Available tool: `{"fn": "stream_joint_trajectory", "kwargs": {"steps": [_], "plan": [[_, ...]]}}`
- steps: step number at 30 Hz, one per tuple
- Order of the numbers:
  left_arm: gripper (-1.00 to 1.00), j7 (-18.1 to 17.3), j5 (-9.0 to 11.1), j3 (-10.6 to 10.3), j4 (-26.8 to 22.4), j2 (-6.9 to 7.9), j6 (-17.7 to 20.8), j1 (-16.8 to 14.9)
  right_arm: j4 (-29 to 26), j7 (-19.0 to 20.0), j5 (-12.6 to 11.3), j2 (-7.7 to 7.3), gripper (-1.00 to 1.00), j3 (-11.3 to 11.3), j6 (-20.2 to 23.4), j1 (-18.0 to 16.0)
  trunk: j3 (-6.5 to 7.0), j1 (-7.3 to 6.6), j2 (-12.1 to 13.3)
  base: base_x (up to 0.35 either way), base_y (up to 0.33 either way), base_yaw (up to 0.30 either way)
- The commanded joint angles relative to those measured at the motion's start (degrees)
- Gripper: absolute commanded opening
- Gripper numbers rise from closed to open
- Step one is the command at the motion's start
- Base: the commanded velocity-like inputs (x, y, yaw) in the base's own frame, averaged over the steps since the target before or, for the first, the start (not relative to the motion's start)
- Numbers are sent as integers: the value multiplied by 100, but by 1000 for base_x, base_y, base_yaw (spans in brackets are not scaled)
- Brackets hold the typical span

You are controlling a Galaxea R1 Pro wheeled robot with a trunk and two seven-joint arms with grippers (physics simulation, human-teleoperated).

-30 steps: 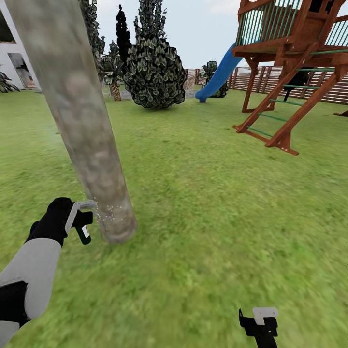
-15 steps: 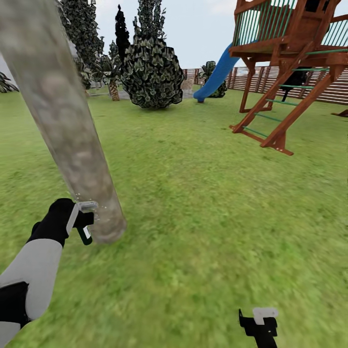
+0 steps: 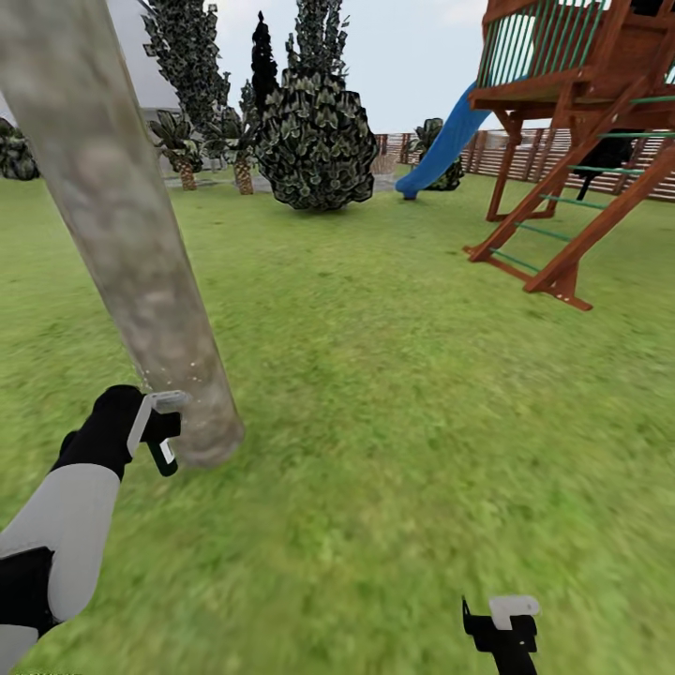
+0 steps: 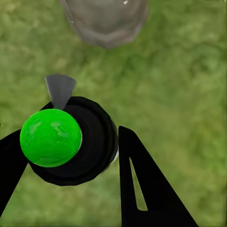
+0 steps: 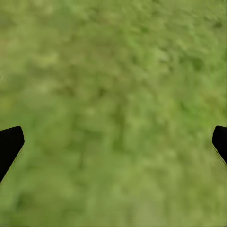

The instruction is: In the garden, pick up the pesticide atomizer on the floor and spray pesticide onto both trees until each tree trunk is fully covered.

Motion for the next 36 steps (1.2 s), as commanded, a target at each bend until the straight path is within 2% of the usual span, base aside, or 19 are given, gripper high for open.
{"fn": "stream_joint_trajectory", "kwargs": {"steps": [1, 10, 20, 26, 36], "plan": [[-100, -16, -34, 13, -5, -6, 21, -3, -4, -19, -41, -1, 100, 50, -8, 0, -5, 1, -2, 234, -195, 259], [-100, -16, -45, 12, 1, -5, 21, 2, -4, -21, -41, -2, 100, 41, -12, 0, -5, 1, -2, 235, -187, 52], [-100, -16, -47, 20, 1, 32, 21, 1, -4, -20, -41, -1, 100, 49, -4, 0, -5, 1, -2, 9, -275, 8], [-100, -16, -54, 6, 1, 28, 21, 3, -4, -13, -41, 5, 100, 50, -8, 0, -5, 1, -2, 41, -276, 235], [-100, 19, -55, 22, 60, -31, 4, 13, -4, -12, -41, -1, 100, 50, -6, 0, -5, 1, -2, 198, -230, 259]]}}
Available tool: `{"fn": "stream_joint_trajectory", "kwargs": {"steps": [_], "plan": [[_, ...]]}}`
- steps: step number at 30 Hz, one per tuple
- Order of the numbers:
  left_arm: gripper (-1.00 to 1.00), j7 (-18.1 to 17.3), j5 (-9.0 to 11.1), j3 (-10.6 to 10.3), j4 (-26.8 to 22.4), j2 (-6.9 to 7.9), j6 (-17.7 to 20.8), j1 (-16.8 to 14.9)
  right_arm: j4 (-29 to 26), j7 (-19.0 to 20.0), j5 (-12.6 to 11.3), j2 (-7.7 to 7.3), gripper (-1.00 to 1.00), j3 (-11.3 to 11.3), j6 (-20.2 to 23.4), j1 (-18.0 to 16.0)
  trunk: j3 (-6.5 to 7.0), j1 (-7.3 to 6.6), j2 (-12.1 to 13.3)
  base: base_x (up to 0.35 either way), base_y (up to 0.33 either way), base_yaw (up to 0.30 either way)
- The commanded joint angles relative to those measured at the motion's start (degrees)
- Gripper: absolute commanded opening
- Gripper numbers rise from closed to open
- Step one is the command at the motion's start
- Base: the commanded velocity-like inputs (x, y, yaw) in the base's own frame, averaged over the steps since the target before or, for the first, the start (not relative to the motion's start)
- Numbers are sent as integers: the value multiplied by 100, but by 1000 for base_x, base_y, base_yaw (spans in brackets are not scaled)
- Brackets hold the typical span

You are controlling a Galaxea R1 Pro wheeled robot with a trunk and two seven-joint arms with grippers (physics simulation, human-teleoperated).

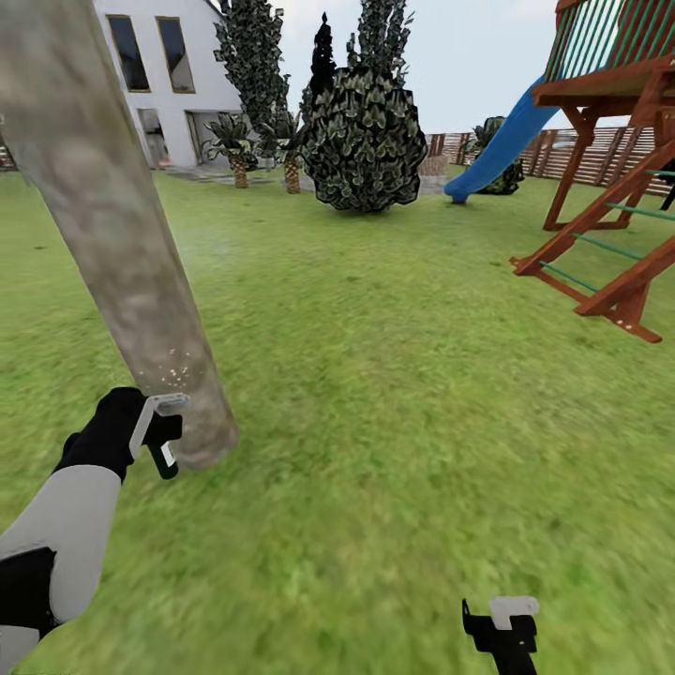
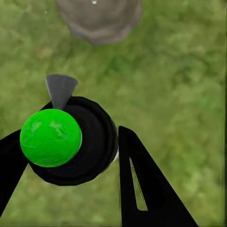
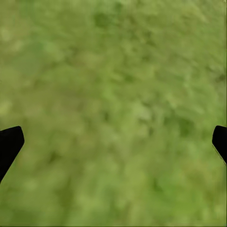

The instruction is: In the garden, pick up the pesticide atomizer on the floor and spray pesticide onto both trees until each tree trunk is fully covered.

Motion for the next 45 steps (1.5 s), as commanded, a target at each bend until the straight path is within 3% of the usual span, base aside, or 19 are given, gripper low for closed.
{"fn": "stream_joint_trajectory", "kwargs": {"steps": [1, 6, 13, 21, 27, 36, 40, 45], "plan": [[-100, -8, -35, 10, -4, -8, 26, -7, -4, -21, -41, -1, 100, 46, -7, 0, -5, 1, -2, 212, -217, 54], [-100, -3, -38, -11, 2, 11, 31, -3, -4, -25, -41, -10, 100, 42, -6, 0, -5, 1, -2, 139, -249, 7], [-100, -44, -21, 42, 20, 59, -41, 640, -4, -21, -41, -2, 100, 50, -5, 0, -5, 1, -2, 7, -275, 26], [-100, -4, 1, 38, 32, 34, -92, 780, -4, -19, -41, 7, 100, 50, -5, 0, -5, 1, -2, 37, -277, 257], [-100, -18, -14, 68, 36, 72, -345, 886, -4, -18, -41, 7, 100, 50, -5, 0, -5, 1, -2, 248, -232, 261], [-100, -6, -13, 62, 206, 55, -372, 889, -4, -18, -41, 7, 100, 50, -5, 0, -5, 1, -2, 316, -88, 42], [-100, 28, -16, 66, 377, 56, -996, 1142, -4, -18, -41, 7, 100, 50, -5, 0, -5, 1, -2, 319, -76, 227], [-100, 14, 3, 53, 727, 26, -1122, 1222, -4, -18, -41, 7, 100, 50, -4, 0, -5, 1, -2, 93, -57, 275]]}}
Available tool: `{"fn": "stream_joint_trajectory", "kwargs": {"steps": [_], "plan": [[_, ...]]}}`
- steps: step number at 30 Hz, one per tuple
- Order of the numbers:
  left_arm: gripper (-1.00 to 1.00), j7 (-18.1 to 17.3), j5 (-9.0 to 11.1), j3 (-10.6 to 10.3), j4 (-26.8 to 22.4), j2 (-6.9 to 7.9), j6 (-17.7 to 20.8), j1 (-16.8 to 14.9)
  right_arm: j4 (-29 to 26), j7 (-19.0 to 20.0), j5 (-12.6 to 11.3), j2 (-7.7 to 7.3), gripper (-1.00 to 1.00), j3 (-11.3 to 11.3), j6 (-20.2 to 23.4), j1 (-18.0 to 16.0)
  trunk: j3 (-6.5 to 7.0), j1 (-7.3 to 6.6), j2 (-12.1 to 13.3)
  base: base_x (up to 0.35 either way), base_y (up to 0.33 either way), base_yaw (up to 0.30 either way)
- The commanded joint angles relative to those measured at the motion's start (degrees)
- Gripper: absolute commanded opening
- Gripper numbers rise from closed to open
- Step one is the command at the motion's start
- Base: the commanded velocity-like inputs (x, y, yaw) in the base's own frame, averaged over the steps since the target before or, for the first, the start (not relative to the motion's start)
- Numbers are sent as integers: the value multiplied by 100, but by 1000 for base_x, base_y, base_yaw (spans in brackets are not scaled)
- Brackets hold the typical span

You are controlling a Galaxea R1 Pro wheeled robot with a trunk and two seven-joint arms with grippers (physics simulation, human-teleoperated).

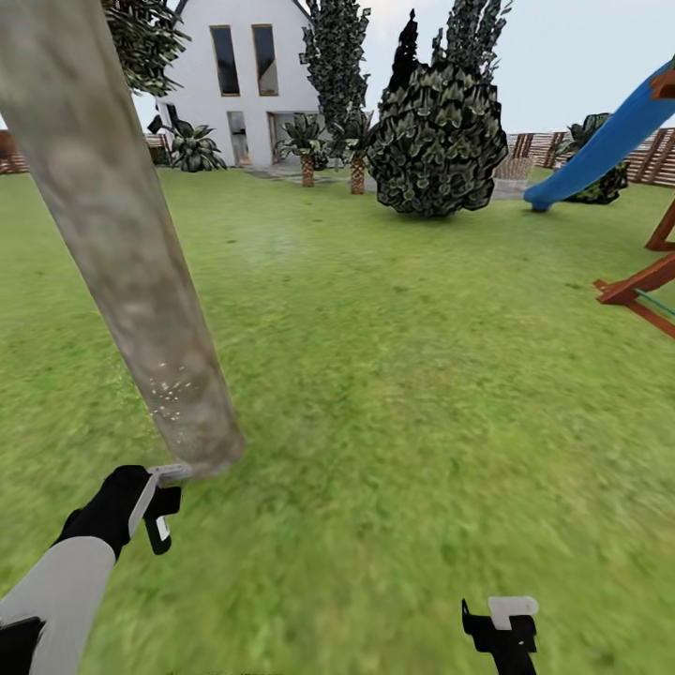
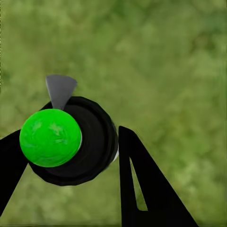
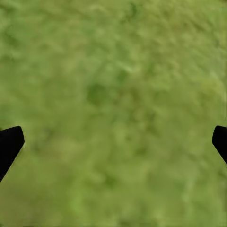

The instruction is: In the garden, pick up the pesticide atomizer on the floor and spray pesticide onto both trees until each tree trunk is fully covered.

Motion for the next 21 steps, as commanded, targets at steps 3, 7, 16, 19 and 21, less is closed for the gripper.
{"fn": "stream_joint_trajectory", "kwargs": {"steps": [3, 7, 16, 19, 21], "plan": [[-100, -59, -25, 22, -27, -32, 50, -2, -3, -20, -38, 5, 100, 51, -10, 0, -5, -1, -2, 45, -35, 275], [-100, -85, -13, 47, -22, -46, 62, -3, -3, -20, -40, 7, 100, 51, -10, 0, -5, -1, -2, 179, -175, 116], [-100, -97, -10, 57, -2, -254, 68, -3, -3, -20, -40, -1, 100, 50, -10, 0, -5, -1, -2, 193, -215, 2], [-100, -301, 48, 74, -44, -242, 77, -3, -3, -20, -40, 0, 100, 51, -10, 0, -5, -1, -2, 137, -252, 119], [-100, -367, 109, 63, -53, -227, 72, -3, -3, -20, -40, 5, 100, 51, -10, 0, -5, -1, -2, 136, -253, 242]]}}
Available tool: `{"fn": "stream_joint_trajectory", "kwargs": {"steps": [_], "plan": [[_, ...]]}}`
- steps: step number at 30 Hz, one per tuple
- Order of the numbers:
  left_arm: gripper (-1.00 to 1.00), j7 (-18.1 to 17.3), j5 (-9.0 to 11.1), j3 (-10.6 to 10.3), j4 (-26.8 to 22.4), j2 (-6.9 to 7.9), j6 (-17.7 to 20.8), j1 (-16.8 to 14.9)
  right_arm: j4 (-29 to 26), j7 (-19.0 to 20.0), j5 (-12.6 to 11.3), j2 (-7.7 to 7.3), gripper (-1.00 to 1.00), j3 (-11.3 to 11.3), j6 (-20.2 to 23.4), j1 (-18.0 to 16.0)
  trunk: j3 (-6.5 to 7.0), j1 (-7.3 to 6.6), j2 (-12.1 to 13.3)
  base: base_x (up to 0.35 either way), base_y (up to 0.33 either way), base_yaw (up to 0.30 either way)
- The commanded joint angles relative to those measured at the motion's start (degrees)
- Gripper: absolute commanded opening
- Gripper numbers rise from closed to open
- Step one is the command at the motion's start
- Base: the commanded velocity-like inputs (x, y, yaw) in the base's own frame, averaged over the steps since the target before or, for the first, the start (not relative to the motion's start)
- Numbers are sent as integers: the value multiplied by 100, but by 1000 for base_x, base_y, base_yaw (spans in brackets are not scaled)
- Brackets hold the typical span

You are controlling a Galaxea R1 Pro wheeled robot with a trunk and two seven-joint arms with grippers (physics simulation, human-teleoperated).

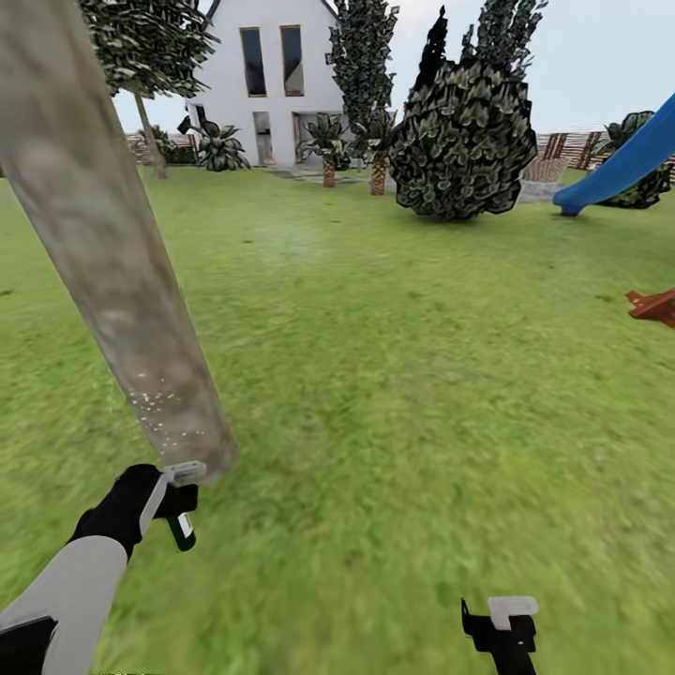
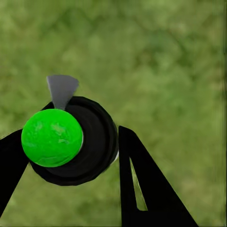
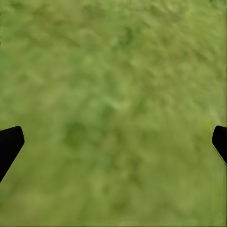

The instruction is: In the garden, pick up the pesticide atomizer on the floor and spray pesticide onto both trees until each tree trunk is fully covered.

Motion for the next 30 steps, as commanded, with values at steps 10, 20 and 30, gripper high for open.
{"fn": "stream_joint_trajectory", "kwargs": {"steps": [10, 20, 30], "plan": [[-100, 14, -103, -37, -13, -24, -5, -5, -4, -18, -38, 1, 100, 50, -6, 0, -5, 0, -2, 139, -254, 274], [-100, 263, -93, -32, 3, -35, 2, -5, -2, -18, -32, 1, 100, 50, -6, 0, -5, 0, -2, 139, -254, 276], [-100, 268, -83, -32, 24, -35, -5, -5, -4, -18, -34, 1, 100, 50, -6, 0, -5, 0, -2, 160, -254, 171]]}}
